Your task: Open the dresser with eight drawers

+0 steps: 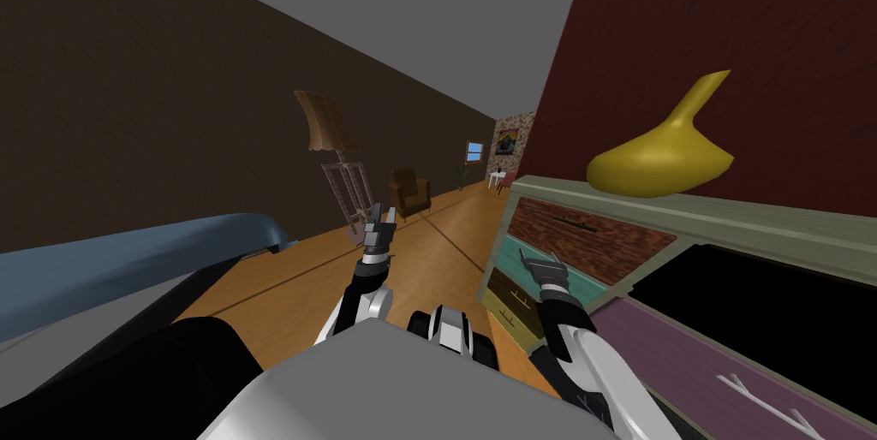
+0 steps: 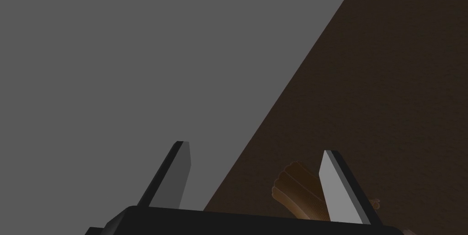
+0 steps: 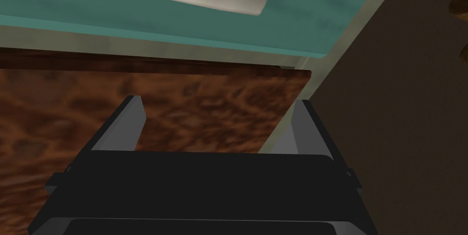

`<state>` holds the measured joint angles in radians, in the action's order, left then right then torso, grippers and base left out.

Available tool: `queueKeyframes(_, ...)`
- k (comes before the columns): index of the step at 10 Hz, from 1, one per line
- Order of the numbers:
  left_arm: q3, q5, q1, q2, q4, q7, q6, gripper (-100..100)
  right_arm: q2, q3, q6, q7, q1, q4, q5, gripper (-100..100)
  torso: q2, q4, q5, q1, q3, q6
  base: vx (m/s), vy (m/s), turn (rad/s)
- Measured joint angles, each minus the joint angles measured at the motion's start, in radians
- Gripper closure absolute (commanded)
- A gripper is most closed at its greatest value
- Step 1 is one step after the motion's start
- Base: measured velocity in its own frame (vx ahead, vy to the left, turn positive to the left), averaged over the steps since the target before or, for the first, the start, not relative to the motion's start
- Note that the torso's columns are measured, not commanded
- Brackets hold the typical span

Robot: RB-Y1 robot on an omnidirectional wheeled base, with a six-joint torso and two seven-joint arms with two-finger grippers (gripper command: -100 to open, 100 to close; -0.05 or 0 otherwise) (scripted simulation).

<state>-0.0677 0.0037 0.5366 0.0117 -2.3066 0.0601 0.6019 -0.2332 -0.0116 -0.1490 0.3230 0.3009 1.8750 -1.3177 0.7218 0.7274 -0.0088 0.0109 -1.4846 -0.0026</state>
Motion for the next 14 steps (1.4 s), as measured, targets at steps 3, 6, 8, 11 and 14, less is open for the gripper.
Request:
queueKeyframes(3,0.0,0.0,0.0,0.0,0.0,0.0,0.0,0,0.01,-0.01,-0.019,0.012,-0.003,-0.02,-0.057,-100,0.001,-0.002,-0.003,0.003,0.001,0.002,0.004,0.014,-0.001)
queueKeyframes(6,0.0,0.0,0.0,0.0,0.0,0.0,0.0,0,0.02,-0.017,-0.023,0.008,-0.017,-0.049,-0.126,-100,-0.001,-0.003,-0.003,0.003,0.0,0.002,-0.001,0.013,0.008)
queueKeyframes(8,0.0,0.0,0.0,0.0,0.0,0.0,0.0,0,0.025,-0.024,-0.032,-0.008,-0.02,-0.065,-0.184,-100,0.0,-0.003,-0.004,0.005,0.0,0.003,0.002,0.018,-0.001)
queueKeyframes(11,0.0,0.0,0.0,0.0,0.0,0.0,0.0,0,0.018,-0.01,-0.087,-0.011,-0.019,-0.118,-0.297,-100,0.004,0.002,0.0,0.004,0.002,0.004,-0.01,0.025,-0.012)
queueKeyframes(14,0.0,0.0,0.0,0.0,0.0,0.0,0.0,0,0.028,-0.011,-0.115,0.029,-0.015,-0.139,-0.329,-100,0.008,0.005,0.003,0.0,0.004,0.004,-0.006,0.012,-0.008)
